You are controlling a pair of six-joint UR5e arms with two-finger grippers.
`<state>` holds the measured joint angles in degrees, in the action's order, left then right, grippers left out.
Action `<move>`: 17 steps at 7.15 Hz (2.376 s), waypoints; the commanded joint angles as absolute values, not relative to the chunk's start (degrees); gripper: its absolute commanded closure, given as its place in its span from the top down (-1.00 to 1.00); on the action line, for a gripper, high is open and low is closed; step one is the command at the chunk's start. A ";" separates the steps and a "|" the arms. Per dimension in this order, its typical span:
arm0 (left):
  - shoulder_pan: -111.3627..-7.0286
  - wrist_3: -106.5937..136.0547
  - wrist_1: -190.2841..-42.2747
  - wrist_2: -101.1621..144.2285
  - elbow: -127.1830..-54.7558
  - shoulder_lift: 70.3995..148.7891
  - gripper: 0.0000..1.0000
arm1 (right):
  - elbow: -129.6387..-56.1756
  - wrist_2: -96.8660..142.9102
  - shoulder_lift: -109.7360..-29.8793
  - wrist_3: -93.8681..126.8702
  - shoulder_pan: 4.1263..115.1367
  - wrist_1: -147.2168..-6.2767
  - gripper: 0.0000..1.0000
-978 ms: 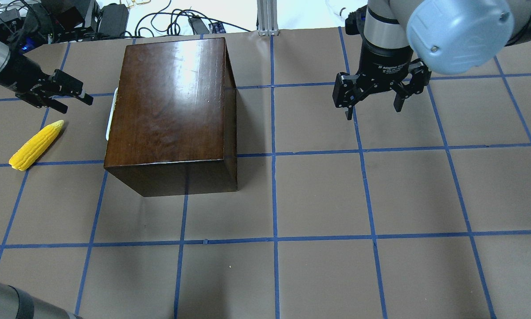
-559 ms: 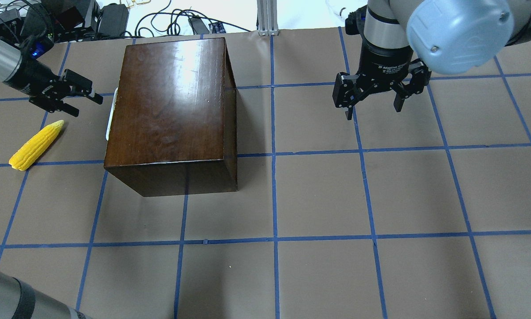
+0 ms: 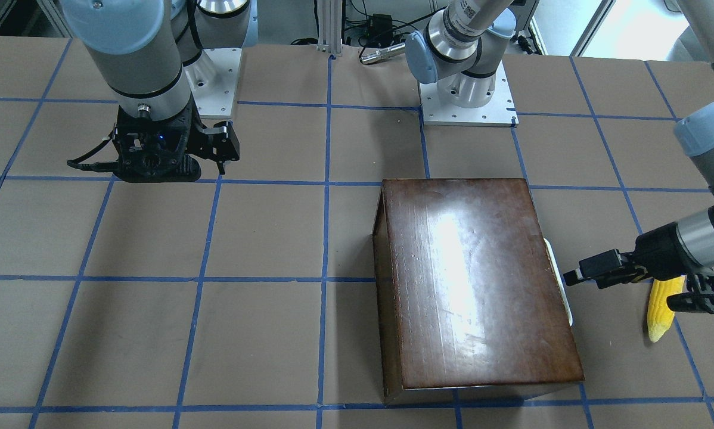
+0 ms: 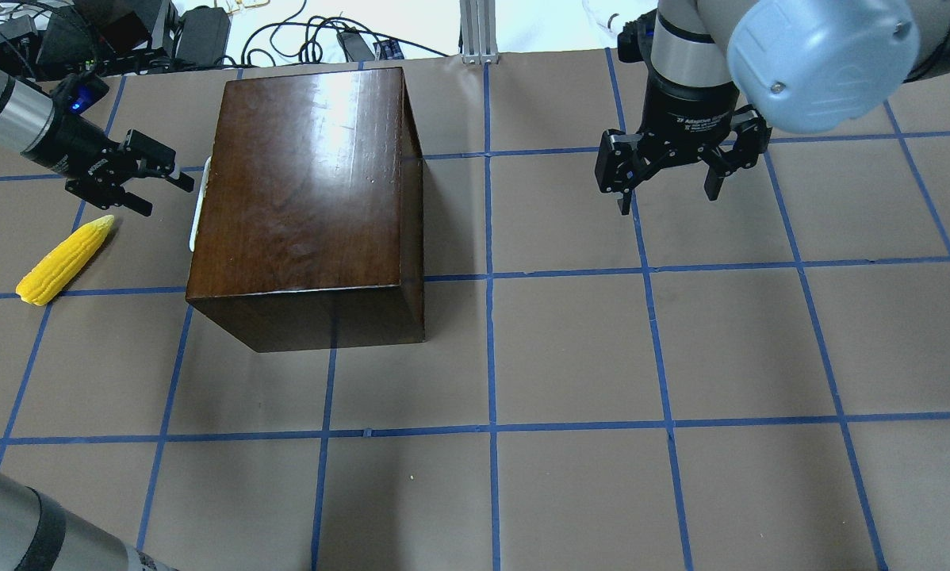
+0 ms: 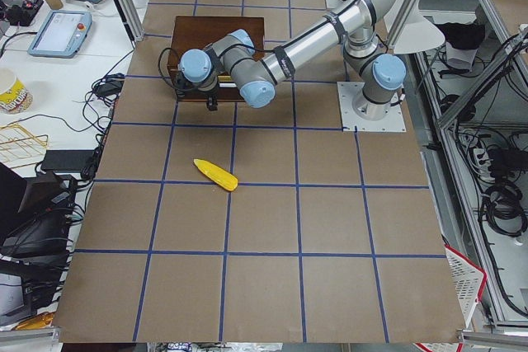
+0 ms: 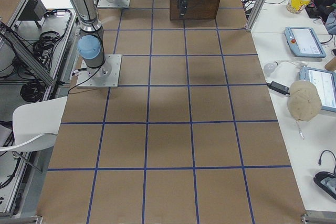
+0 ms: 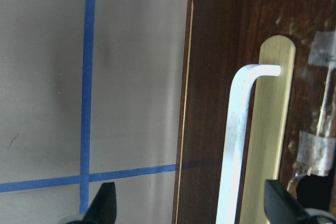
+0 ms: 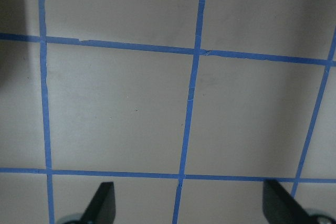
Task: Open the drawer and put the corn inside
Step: 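Hook the left gripper onto the white drawer handle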
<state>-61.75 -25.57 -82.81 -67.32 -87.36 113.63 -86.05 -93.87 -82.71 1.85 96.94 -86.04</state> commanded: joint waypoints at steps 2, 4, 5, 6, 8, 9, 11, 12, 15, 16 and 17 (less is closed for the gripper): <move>-62.49 -26.36 -82.88 -67.24 -87.54 114.78 1.00 | -86.04 -93.87 -82.71 1.85 96.94 -86.04 1.00; -62.58 -26.54 -82.79 -67.41 -89.12 114.79 1.00 | -86.04 -93.87 -82.71 1.85 96.94 -86.04 1.00; -62.58 -26.54 -82.88 -67.41 -89.12 114.87 1.00 | -86.04 -93.87 -82.71 1.85 96.94 -86.04 1.00; -62.58 -26.54 -82.88 -67.41 -89.30 114.96 1.00 | -86.04 -93.87 -82.71 1.85 96.94 -86.04 1.00; -62.58 -26.54 -82.88 -67.50 -90.26 115.31 1.00 | -86.04 -93.87 -82.71 1.85 96.94 -86.04 1.00; -62.58 -27.41 -82.88 -67.50 -90.44 115.31 1.00 | -86.04 -93.87 -82.71 1.85 96.94 -86.04 1.00; -62.58 -27.69 -82.88 -67.50 -90.53 115.49 1.00 | -86.04 -93.87 -82.71 1.85 96.94 -86.04 1.00; -62.58 -27.69 -82.79 -67.50 -90.53 115.84 1.00 | -86.04 -93.87 -82.71 1.85 96.94 -86.04 1.00; -62.58 -28.39 -81.83 -67.67 -90.09 116.19 1.00 | -86.04 -93.87 -82.71 1.85 96.94 -86.04 1.00; -62.58 -28.48 -81.74 -67.76 -89.91 116.19 1.00 | -86.04 -93.87 -82.71 1.85 96.94 -86.04 1.00; -62.40 -28.48 -81.65 -67.85 -89.74 116.37 1.00 | -86.04 -93.87 -82.71 1.85 96.94 -86.04 1.00</move>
